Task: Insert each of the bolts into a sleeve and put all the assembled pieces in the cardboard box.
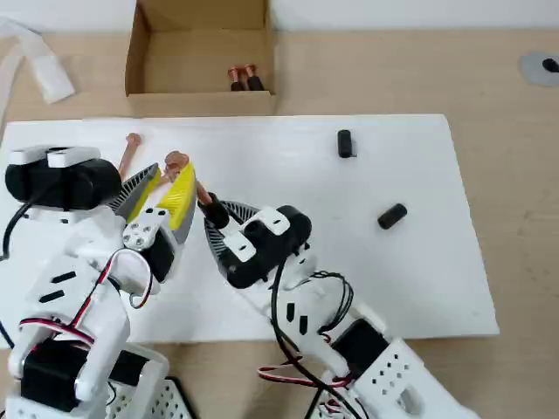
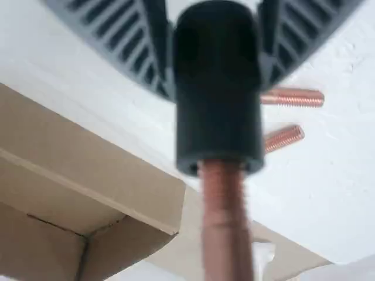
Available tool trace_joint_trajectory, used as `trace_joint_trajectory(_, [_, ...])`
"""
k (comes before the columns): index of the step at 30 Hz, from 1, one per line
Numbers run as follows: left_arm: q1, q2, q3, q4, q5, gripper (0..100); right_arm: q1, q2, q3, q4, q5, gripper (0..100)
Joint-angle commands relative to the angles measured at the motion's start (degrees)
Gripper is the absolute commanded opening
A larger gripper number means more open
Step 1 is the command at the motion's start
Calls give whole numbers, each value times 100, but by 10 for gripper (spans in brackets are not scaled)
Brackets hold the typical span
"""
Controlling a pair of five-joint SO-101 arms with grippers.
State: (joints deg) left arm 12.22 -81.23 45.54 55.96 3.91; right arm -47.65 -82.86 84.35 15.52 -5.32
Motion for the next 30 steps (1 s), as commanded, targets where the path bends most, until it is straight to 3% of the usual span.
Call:
trace_joint_trajectory(1, [-18,48,-308,9,26,150,-31,-84,-338,-149,18,10])
trace_joint_trajectory(11, [1160,84,-967,870,53,150,-31,-84,-338,-158,-9,9])
trace_joint_trajectory(22, [1222,1138,-2620,1811,62,151,488,-75,-347,-589,-290,9])
trace_joint_trajectory(24, [1073,1182,-2813,1829,62,150,593,-75,-409,-624,-299,9])
trace_joint_trajectory(30, [-396,1200,-2804,1793,18,146,1068,215,-1051,-615,-598,9])
